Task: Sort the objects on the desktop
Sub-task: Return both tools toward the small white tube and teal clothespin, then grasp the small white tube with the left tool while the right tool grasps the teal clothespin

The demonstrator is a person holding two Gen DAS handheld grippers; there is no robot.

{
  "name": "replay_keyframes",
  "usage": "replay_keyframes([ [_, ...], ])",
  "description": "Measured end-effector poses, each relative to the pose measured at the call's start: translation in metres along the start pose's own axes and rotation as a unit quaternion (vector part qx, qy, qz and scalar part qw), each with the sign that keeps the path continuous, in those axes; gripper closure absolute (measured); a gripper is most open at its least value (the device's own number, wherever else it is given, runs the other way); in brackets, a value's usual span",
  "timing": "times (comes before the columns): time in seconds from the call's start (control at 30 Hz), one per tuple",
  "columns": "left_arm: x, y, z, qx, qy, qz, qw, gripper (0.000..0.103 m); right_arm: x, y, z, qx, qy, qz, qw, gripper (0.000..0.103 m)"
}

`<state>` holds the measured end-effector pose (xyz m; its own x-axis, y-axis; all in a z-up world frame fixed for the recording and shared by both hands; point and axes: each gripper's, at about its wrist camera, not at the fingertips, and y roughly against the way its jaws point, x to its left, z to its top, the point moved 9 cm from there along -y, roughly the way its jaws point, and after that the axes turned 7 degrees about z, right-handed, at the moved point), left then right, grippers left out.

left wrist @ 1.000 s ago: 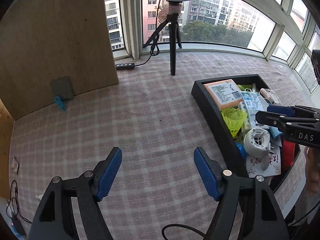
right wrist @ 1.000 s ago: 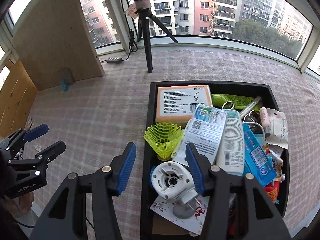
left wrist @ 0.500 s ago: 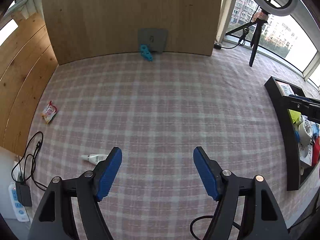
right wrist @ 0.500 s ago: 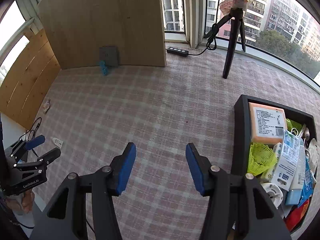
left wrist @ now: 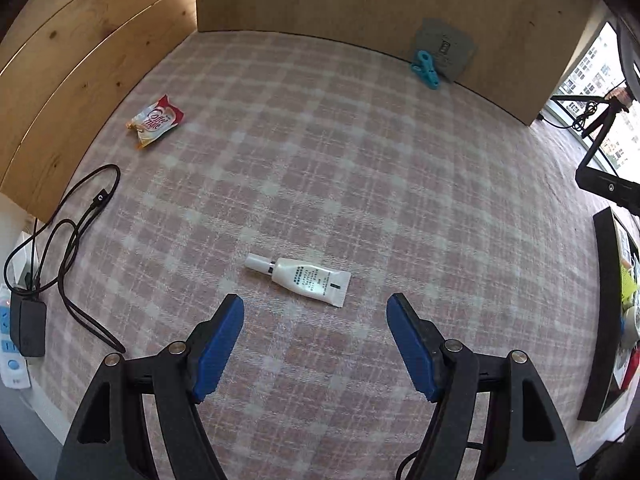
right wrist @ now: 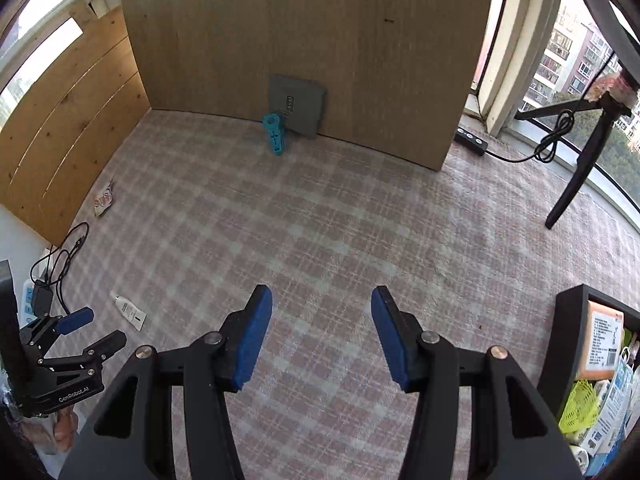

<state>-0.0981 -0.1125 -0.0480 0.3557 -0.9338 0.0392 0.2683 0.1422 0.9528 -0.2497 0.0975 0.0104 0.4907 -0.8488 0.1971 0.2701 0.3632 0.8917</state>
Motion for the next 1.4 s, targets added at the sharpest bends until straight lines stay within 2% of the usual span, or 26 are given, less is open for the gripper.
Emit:
replay_keyframes([
  [0.3, 0.002, -0.026, 0.004, 0.045, 0.051, 0.01, 0.9976, 0.033, 0.013, -0.055, 0.045, 0.024, 0.035, 0.01, 0.999, 0.052],
  [0.43, 0.002, -0.04, 0.0, 0.067, 0.065, 0.018, 0.9955, 0.037, 0.011, -0.082, 0.063, 0.033, 0.029, 0.019, 0.999, 0.052],
  [0.53, 0.003, -0.041, 0.005, 0.06, 0.074, 0.028, 0.9951, 0.039, 0.008, -0.098, 0.075, 0.035, 0.022, 0.02, 0.999, 0.052],
  [0.67, 0.0, -0.042, 0.015, 0.049, 0.074, 0.042, 0.9951, 0.055, 0.008, -0.12, 0.089, 0.04, 0.013, 0.022, 0.999, 0.052],
  [0.8, -0.008, -0.043, 0.022, 0.037, 0.063, 0.054, 0.9959, 0.062, 0.01, -0.137, 0.104, 0.039, 0.006, 0.018, 0.999, 0.052],
  [0.93, -0.014, -0.043, 0.028, 0.032, 0.056, 0.05, 0.9966, 0.071, 0.013, -0.15, 0.118, 0.035, -0.003, 0.015, 0.999, 0.053],
  [1.03, -0.016, -0.044, 0.035, 0.031, 0.056, 0.048, 0.9968, 0.074, 0.016, -0.158, 0.125, 0.032, -0.005, 0.01, 0.999, 0.055],
  [1.07, -0.013, -0.048, 0.047, 0.031, 0.055, 0.047, 0.9969, 0.075, 0.017, -0.16, 0.127, 0.033, -0.003, 0.007, 0.999, 0.056],
  [1.23, -0.003, -0.047, 0.053, 0.029, 0.053, 0.043, 0.9972, 0.077, 0.024, -0.168, 0.141, 0.026, 0.007, -0.008, 1.0, 0.06],
  [1.3, 0.02, -0.042, 0.049, 0.028, 0.053, 0.042, 0.9973, 0.078, 0.027, -0.17, 0.143, 0.026, 0.015, -0.02, 0.999, 0.066],
  [1.33, 0.02, -0.042, 0.048, 0.028, 0.053, 0.042, 0.9973, 0.079, 0.032, -0.172, 0.147, 0.026, 0.02, -0.027, 0.999, 0.072],
  [1.4, 0.029, -0.04, 0.048, 0.028, 0.055, 0.04, 0.9973, 0.082, 0.038, -0.173, 0.148, 0.027, 0.03, -0.026, 0.999, 0.078],
])
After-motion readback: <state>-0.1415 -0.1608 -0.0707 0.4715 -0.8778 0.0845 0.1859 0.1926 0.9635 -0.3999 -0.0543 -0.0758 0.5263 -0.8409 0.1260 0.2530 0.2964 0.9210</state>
